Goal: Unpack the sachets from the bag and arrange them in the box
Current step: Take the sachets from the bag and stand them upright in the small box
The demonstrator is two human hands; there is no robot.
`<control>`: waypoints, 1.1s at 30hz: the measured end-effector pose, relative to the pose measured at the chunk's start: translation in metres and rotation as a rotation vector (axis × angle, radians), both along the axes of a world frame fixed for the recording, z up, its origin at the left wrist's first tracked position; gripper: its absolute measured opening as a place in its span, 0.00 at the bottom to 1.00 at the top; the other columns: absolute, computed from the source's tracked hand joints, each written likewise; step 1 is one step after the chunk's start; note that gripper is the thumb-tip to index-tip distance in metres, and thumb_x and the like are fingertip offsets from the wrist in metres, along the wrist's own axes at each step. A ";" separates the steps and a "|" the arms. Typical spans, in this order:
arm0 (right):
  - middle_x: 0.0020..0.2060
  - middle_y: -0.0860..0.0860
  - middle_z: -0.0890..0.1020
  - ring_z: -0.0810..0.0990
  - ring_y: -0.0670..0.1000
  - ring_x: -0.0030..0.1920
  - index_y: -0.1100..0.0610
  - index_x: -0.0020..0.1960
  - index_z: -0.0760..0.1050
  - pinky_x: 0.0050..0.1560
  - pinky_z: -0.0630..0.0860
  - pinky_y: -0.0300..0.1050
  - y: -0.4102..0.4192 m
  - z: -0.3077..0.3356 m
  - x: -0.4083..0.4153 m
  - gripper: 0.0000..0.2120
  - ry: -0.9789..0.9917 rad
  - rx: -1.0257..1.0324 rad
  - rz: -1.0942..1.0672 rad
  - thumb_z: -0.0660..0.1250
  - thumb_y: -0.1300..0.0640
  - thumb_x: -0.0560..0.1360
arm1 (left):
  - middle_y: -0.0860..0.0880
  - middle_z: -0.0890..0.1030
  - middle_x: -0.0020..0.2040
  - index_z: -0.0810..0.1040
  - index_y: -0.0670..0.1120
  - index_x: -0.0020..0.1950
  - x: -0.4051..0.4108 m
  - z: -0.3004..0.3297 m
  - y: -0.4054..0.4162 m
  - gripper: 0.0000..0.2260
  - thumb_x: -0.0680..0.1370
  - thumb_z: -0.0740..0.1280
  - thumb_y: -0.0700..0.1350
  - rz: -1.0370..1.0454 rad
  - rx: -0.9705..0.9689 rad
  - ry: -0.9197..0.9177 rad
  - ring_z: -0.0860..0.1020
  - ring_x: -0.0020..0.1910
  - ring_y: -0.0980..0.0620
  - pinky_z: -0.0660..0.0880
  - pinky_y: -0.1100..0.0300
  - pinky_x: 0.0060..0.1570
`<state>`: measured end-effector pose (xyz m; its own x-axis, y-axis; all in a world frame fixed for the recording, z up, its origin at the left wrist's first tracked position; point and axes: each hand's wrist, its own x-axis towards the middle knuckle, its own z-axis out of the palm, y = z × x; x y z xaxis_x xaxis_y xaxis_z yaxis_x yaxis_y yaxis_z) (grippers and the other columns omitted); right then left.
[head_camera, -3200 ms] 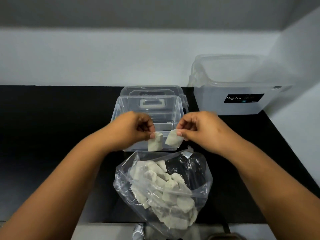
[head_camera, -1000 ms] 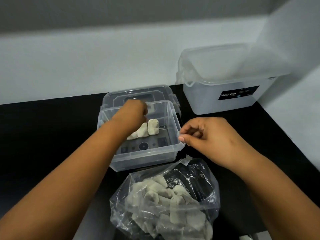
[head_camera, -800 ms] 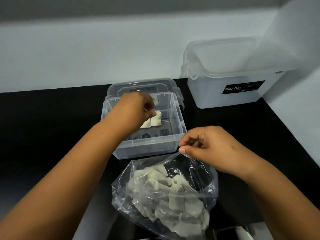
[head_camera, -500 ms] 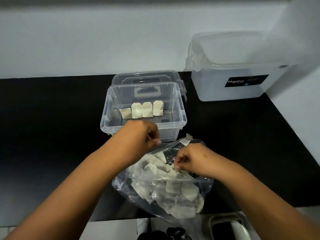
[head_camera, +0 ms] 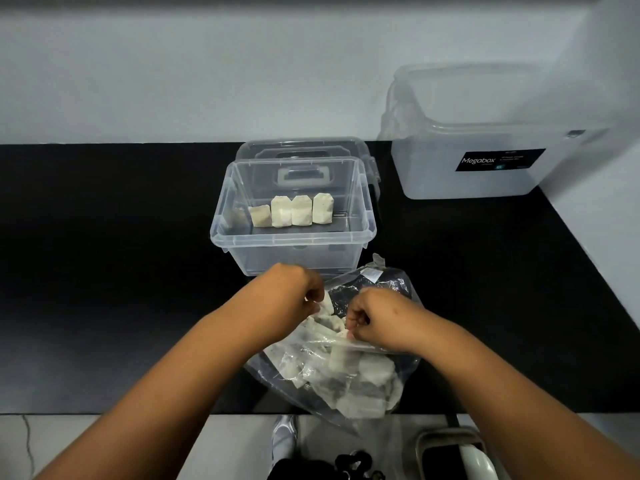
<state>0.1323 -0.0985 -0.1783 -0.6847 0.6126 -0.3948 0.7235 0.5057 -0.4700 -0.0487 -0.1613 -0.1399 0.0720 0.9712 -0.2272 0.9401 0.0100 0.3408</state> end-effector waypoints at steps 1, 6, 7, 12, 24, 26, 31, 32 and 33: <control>0.41 0.44 0.77 0.78 0.46 0.45 0.54 0.48 0.82 0.51 0.77 0.42 -0.001 0.002 0.001 0.05 0.010 0.010 0.003 0.69 0.59 0.73 | 0.53 0.82 0.50 0.81 0.51 0.52 0.000 -0.002 0.001 0.06 0.76 0.70 0.47 -0.004 -0.018 0.019 0.79 0.48 0.54 0.77 0.58 0.50; 0.36 0.42 0.79 0.77 0.41 0.39 0.52 0.45 0.80 0.43 0.75 0.37 -0.001 0.021 0.007 0.02 0.070 0.063 -0.024 0.69 0.57 0.74 | 0.54 0.81 0.55 0.79 0.54 0.57 -0.003 -0.013 0.003 0.11 0.75 0.69 0.44 -0.006 -0.137 0.151 0.78 0.53 0.52 0.76 0.58 0.53; 0.35 0.42 0.79 0.76 0.40 0.37 0.52 0.44 0.79 0.41 0.74 0.37 -0.001 0.026 0.008 0.01 0.088 0.068 -0.034 0.69 0.56 0.74 | 0.54 0.80 0.57 0.79 0.54 0.58 -0.004 -0.015 0.003 0.13 0.75 0.69 0.44 -0.012 -0.149 0.170 0.78 0.54 0.52 0.76 0.58 0.53; 0.36 0.46 0.81 0.77 0.42 0.35 0.52 0.43 0.78 0.41 0.77 0.41 -0.002 0.043 0.011 0.03 0.168 0.105 -0.074 0.69 0.55 0.75 | 0.54 0.79 0.60 0.76 0.58 0.61 -0.007 -0.030 0.002 0.16 0.74 0.70 0.49 -0.040 -0.169 0.233 0.76 0.58 0.50 0.75 0.58 0.54; 0.37 0.45 0.82 0.80 0.42 0.40 0.50 0.43 0.79 0.46 0.80 0.48 0.013 0.091 0.001 0.02 0.278 0.171 -0.071 0.71 0.54 0.74 | 0.56 0.79 0.45 0.78 0.54 0.48 -0.021 0.011 0.015 0.04 0.74 0.70 0.47 -0.075 -0.115 0.059 0.77 0.45 0.55 0.75 0.60 0.45; 0.36 0.44 0.82 0.80 0.43 0.39 0.50 0.42 0.78 0.46 0.79 0.48 0.024 0.104 -0.002 0.03 0.306 0.211 -0.087 0.71 0.54 0.74 | 0.57 0.80 0.44 0.79 0.54 0.49 -0.026 0.029 0.021 0.04 0.75 0.70 0.48 -0.074 -0.072 0.010 0.78 0.44 0.56 0.77 0.59 0.47; 0.34 0.43 0.80 0.77 0.40 0.36 0.47 0.42 0.77 0.43 0.75 0.41 0.059 0.136 -0.016 0.05 0.340 0.295 -0.139 0.72 0.54 0.74 | 0.60 0.78 0.42 0.81 0.53 0.49 -0.048 0.069 0.042 0.04 0.75 0.70 0.49 -0.043 0.072 -0.037 0.76 0.42 0.61 0.72 0.65 0.44; 0.34 0.43 0.80 0.76 0.40 0.35 0.48 0.42 0.77 0.42 0.74 0.41 0.067 0.140 -0.020 0.04 0.342 0.315 -0.144 0.72 0.55 0.73 | 0.61 0.78 0.40 0.81 0.53 0.49 -0.053 0.075 0.047 0.04 0.75 0.71 0.49 -0.032 0.098 -0.055 0.76 0.40 0.63 0.71 0.66 0.43; 0.35 0.43 0.80 0.75 0.40 0.35 0.49 0.43 0.78 0.42 0.73 0.40 0.075 0.144 -0.025 0.03 0.342 0.336 -0.147 0.72 0.55 0.73 | 0.62 0.77 0.39 0.81 0.54 0.48 -0.058 0.081 0.053 0.04 0.75 0.71 0.49 -0.026 0.124 -0.066 0.75 0.39 0.64 0.70 0.66 0.42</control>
<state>0.1071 -0.0235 -0.0345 -0.6375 0.7670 0.0726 0.6314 0.5741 -0.5213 -0.1069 -0.1082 -0.0585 0.1079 0.9892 -0.0991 0.9150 -0.0599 0.3990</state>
